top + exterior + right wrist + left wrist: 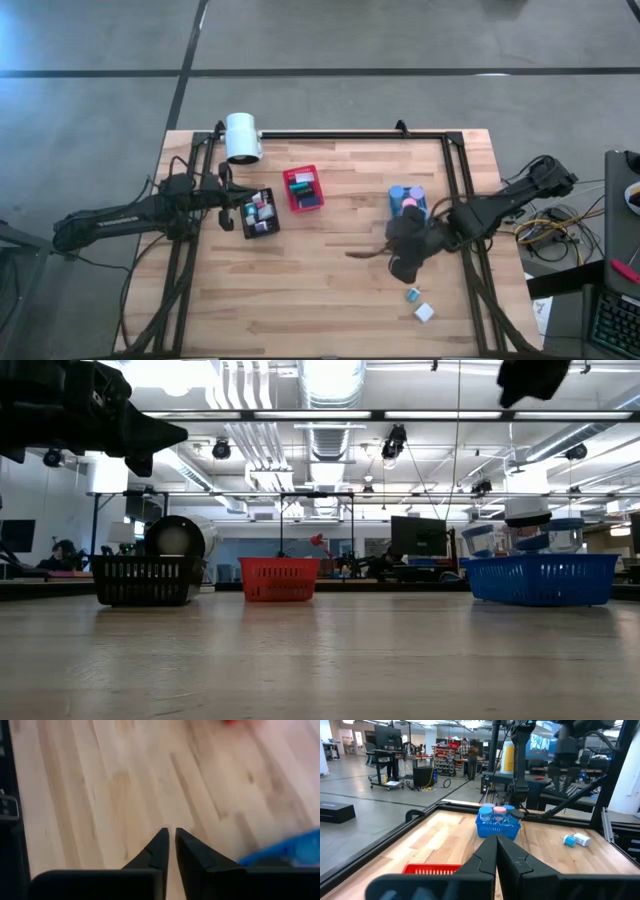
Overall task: Pick & Place Office items
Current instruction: Put the light blue charger adapter into the black bin
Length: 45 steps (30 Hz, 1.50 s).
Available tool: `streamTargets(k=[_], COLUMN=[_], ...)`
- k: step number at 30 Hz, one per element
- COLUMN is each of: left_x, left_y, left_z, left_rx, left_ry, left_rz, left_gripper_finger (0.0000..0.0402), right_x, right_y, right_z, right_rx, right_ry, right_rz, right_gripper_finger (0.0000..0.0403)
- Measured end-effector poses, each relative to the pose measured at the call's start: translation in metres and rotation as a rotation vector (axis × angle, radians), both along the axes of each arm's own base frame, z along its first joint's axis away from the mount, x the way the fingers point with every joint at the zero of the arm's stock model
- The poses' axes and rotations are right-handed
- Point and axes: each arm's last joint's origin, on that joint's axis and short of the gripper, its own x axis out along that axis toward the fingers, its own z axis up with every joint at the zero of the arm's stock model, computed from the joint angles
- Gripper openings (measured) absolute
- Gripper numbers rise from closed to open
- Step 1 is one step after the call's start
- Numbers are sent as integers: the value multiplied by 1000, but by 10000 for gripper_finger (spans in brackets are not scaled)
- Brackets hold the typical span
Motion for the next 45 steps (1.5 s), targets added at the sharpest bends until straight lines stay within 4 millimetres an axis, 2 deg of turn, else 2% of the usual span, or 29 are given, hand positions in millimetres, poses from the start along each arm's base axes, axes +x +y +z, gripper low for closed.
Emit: streamTargets(k=[8,18,26,32,37,45], left_x=[0,0,0,0,0,0], left_y=[0,0,0,0,0,0], left_z=[0,0,0,1,1,3], left_rx=[-12,-12,-19,-18,-18,9], left_ry=[-2,-3,-4,-9,-11,-21], left_rz=[-1,-2,-2,-2,-2,-2], left_gripper_finger=[14,13,14,12,14,13], right_x=[-7,-31,-51,-62,-63,-60], right_y=[35,66,94,115,127,134], right_z=[-2,-13,-24,-39,-54,-70], right_rx=[45,160,242,250,221,198], right_ry=[89,118,163,202,232,313], right_rz=[-19,-148,-238,-308,-343,-358], right_gripper_finger=[113,199,223,232,245,265])
